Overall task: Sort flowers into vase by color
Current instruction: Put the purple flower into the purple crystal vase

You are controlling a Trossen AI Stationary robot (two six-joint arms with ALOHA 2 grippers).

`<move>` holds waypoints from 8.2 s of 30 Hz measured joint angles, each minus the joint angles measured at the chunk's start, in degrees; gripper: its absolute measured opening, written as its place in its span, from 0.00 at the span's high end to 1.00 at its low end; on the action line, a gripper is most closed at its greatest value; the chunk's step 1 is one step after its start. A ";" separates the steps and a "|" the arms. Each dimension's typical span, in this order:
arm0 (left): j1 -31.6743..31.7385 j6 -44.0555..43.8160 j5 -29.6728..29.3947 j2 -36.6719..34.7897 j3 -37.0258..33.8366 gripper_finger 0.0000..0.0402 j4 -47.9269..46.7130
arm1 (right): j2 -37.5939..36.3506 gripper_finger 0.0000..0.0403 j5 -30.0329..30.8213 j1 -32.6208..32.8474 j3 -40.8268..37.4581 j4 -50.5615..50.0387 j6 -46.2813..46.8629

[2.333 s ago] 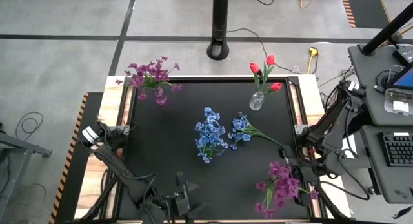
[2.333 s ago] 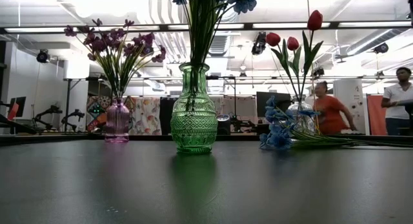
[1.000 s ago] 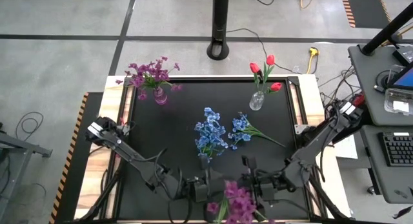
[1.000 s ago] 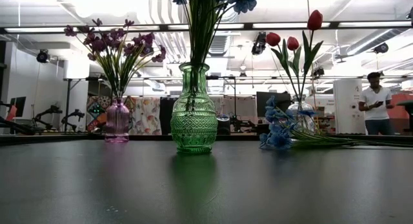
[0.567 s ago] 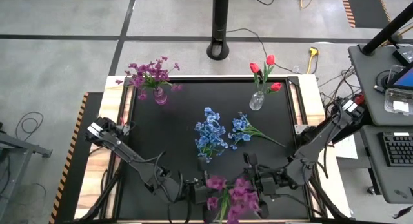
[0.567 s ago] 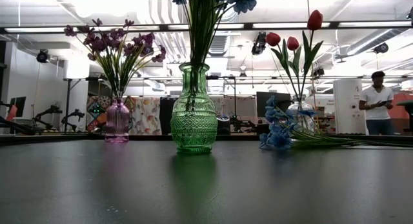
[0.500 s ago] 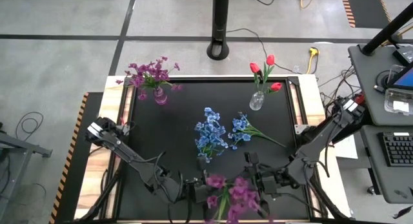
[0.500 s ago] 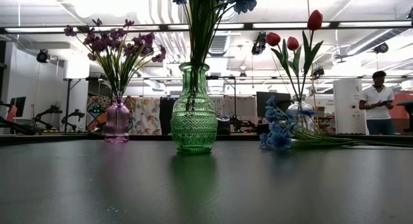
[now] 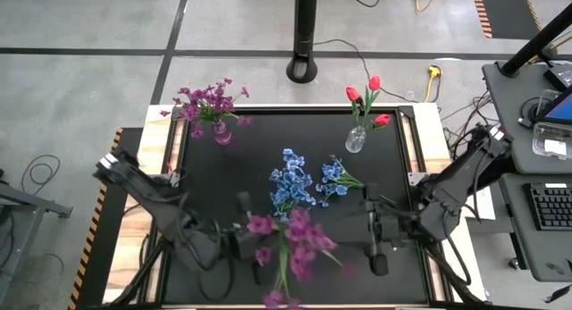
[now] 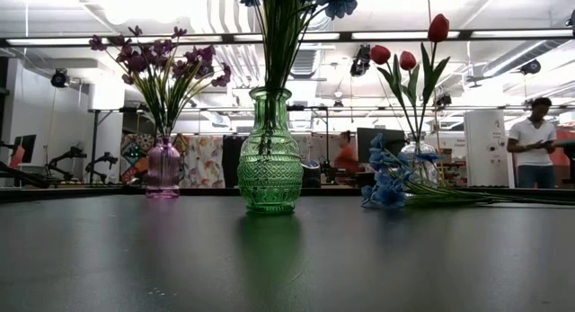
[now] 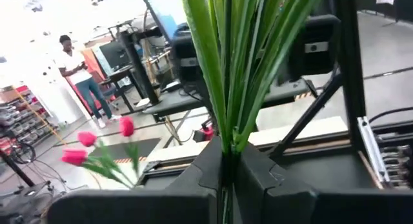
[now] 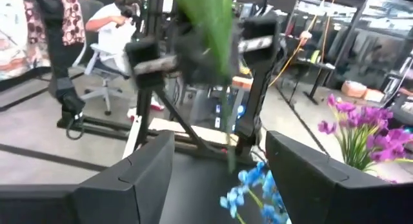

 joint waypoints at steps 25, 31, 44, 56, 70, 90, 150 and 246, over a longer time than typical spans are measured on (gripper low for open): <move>20.60 -8.30 -7.81 -43.87 -45.26 0.99 1.15 | -0.81 0.41 -0.09 -1.77 -2.63 -11.23 5.66; 32.15 -1.61 -3.11 -52.19 -57.32 0.99 17.95 | -0.81 0.40 -0.07 -3.90 -3.59 -11.16 5.65; 51.50 -0.01 12.77 -54.74 -68.98 0.99 29.68 | -0.81 0.40 -0.07 -10.10 -4.97 -11.16 6.90; 57.76 3.96 18.47 -52.29 -71.65 0.99 32.57 | -0.79 0.40 -0.08 -22.40 -5.43 -12.12 6.50; 66.16 1.51 23.25 -48.01 -71.65 0.99 36.81 | -0.82 0.40 -0.15 -24.90 -5.50 -12.69 3.09; 66.76 -6.41 19.85 -41.48 -71.43 0.99 38.43 | -0.97 0.40 -0.12 -26.76 -5.50 -14.77 1.52; 65.55 -10.45 18.27 -33.14 -71.64 0.44 32.96 | -0.99 0.40 -0.11 -27.40 -5.50 -15.05 1.04; 49.69 -20.16 6.25 -33.79 -57.34 0.30 -20.64 | -1.27 0.40 -0.09 -28.13 -4.75 -14.55 2.59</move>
